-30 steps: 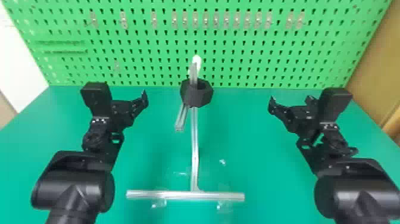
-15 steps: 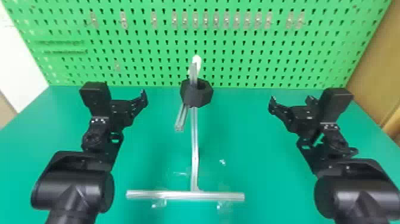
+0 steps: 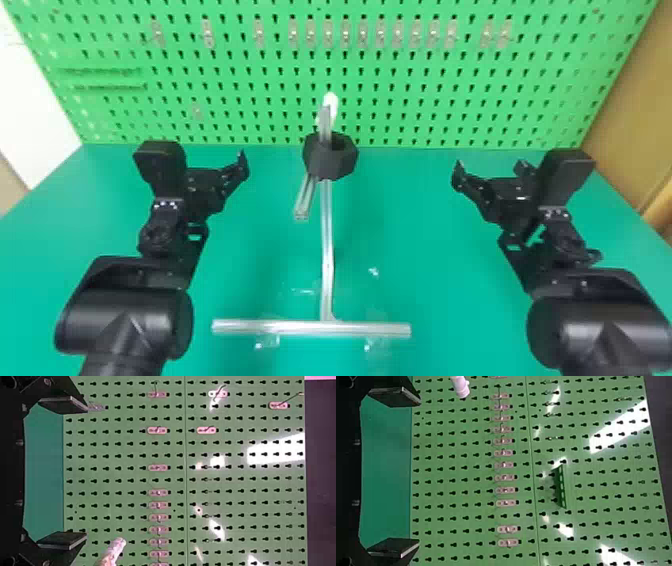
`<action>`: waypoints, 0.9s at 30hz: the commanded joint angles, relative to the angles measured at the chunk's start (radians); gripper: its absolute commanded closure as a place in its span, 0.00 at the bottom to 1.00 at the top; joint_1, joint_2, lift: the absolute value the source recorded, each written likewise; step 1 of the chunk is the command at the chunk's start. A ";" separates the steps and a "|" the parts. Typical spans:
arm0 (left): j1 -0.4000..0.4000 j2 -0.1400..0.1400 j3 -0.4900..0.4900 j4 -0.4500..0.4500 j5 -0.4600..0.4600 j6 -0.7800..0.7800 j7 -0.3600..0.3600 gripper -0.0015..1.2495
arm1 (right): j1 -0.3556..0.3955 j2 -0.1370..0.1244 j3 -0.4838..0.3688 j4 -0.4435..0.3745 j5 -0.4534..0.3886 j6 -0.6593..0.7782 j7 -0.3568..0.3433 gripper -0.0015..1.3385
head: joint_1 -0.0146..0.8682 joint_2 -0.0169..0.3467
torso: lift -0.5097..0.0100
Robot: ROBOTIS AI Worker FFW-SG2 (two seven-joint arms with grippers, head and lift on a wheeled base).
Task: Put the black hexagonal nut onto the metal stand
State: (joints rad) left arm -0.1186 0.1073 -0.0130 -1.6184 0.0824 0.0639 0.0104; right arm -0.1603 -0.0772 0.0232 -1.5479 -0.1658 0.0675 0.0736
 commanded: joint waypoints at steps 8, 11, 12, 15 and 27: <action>-0.001 0.000 -0.001 0.000 -0.001 0.001 0.000 0.12 | -0.008 -0.021 0.020 0.000 0.019 0.032 0.000 0.05 | 0.80 0.27 | 0.98; -0.001 0.000 -0.001 0.000 -0.003 0.001 0.000 0.12 | -0.008 -0.024 0.021 0.000 0.028 0.035 0.000 0.05 | 0.80 0.27 | 0.98; -0.001 0.000 0.001 0.000 -0.003 0.002 0.000 0.12 | -0.008 -0.024 0.021 0.000 0.031 0.035 0.000 0.05 | 0.80 0.27 | 0.98; -0.001 0.000 0.001 0.000 -0.001 0.004 -0.001 0.12 | -0.010 -0.027 0.023 -0.001 0.035 0.038 0.000 0.05 | 0.80 0.27 | 0.98; -0.001 0.000 0.001 0.000 -0.001 0.005 -0.001 0.12 | -0.015 -0.033 0.027 -0.014 0.074 0.055 0.006 0.05 | 0.80 0.27 | 0.98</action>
State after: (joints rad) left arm -0.1197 0.1073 -0.0123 -1.6183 0.0813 0.0675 0.0092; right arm -0.1748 -0.1103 0.0517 -1.5600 -0.0973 0.1221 0.0813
